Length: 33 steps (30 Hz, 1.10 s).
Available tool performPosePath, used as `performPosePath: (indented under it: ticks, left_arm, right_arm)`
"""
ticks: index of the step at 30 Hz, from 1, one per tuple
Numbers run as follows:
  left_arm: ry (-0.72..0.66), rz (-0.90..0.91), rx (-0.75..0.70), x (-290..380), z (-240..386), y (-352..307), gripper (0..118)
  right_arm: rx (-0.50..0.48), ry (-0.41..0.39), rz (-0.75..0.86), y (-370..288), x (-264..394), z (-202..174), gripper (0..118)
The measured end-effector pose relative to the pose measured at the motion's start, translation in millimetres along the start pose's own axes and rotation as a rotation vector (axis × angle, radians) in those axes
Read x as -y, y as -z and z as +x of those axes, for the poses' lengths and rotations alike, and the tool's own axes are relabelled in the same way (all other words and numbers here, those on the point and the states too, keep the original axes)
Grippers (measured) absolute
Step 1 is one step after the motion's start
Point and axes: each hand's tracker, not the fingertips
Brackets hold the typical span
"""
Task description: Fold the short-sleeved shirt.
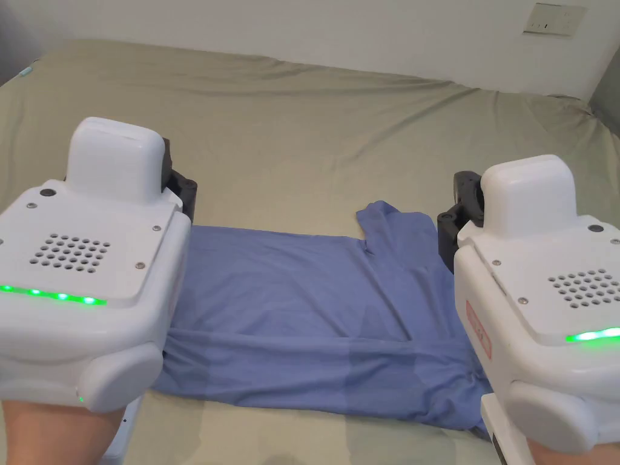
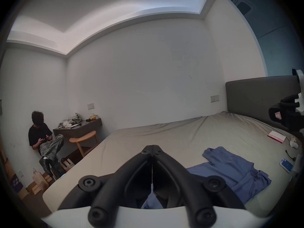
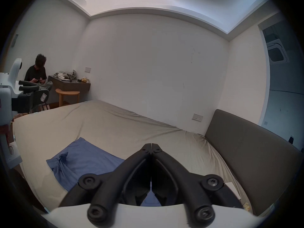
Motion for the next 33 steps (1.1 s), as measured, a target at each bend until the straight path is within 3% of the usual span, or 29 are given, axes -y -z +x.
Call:
performPosePath:
  ticks: [7, 11, 15, 16, 17, 18, 19, 20, 21, 26, 29, 30, 32, 33]
  left_arm:
    - [0.042, -0.109, 0.016, 21.1, -2.6, 14.9, 0]
    - [-0.086, -0.423, 0.068, 100.4, -31.4, 56.3, 0]
    - [-0.109, -0.817, 0.036, 204.6, -56.8, 95.8, 0]
    - [-0.127, -0.822, 0.006, 220.5, -60.7, 99.2, 1]
    - [-0.148, -0.828, -0.02, 232.6, -63.2, 101.4, 20]
    - [-0.172, -0.842, -0.017, 241.6, -64.8, 107.4, 52]
    - [-0.185, -0.869, -0.018, 249.9, -65.8, 115.1, 102]
    - [-0.207, -0.877, -0.018, 255.8, -66.4, 121.3, 118]
    - [-0.217, -0.81, -0.034, 257.7, -69.2, 123.6, 115]
    - [-0.176, -0.941, -0.092, 282.1, -67.1, 153.6, 109]
    - [-0.283, -0.938, -0.104, 281.9, -74.2, 146.0, 105]
    - [-0.287, -0.934, -0.11, 280.1, -73.3, 141.7, 98]
    - [-0.269, -0.895, -0.12, 274.0, -70.5, 132.5, 68]
    - [-0.261, -0.879, -0.118, 271.4, -67.9, 129.0, 47]
  right_arm:
    - [-0.001, 0.002, -0.034, 2.6, 11.9, 5.1, 1]
    - [-0.014, -0.007, -0.082, 2.7, 23.7, 11.5, 1]
    - [-0.015, -0.009, -0.152, 2.2, 44.4, 20.9, 1]
    - [-0.012, -0.008, -0.169, 3.1, 49.7, 23.7, 1]
    - [-0.008, -0.008, -0.185, 4.2, 55.1, 26.4, 1]
    - [-0.001, -0.013, -0.206, 5.7, 60.5, 29.0, 1]
    - [0.005, -0.019, -0.225, 6.2, 65.1, 30.1, 1]
    - [0.009, -0.02, -0.244, 7.4, 69.5, 32.2, 1]
    - [0.011, -0.016, -0.26, 8.5, 73.6, 34.9, 1]
    - [0.024, -0.01, -0.319, 10.0, 87.0, 41.2, 1]
    - [0.026, -0.02, -0.344, 9.7, 90.3, 41.4, 1]
    - [0.026, -0.023, -0.351, 9.8, 90.9, 41.3, 1]
    - [0.024, -0.025, -0.363, 11.9, 93.0, 42.8, 1]
    - [0.021, -0.021, -0.372, 14.5, 94.4, 43.8, 1]
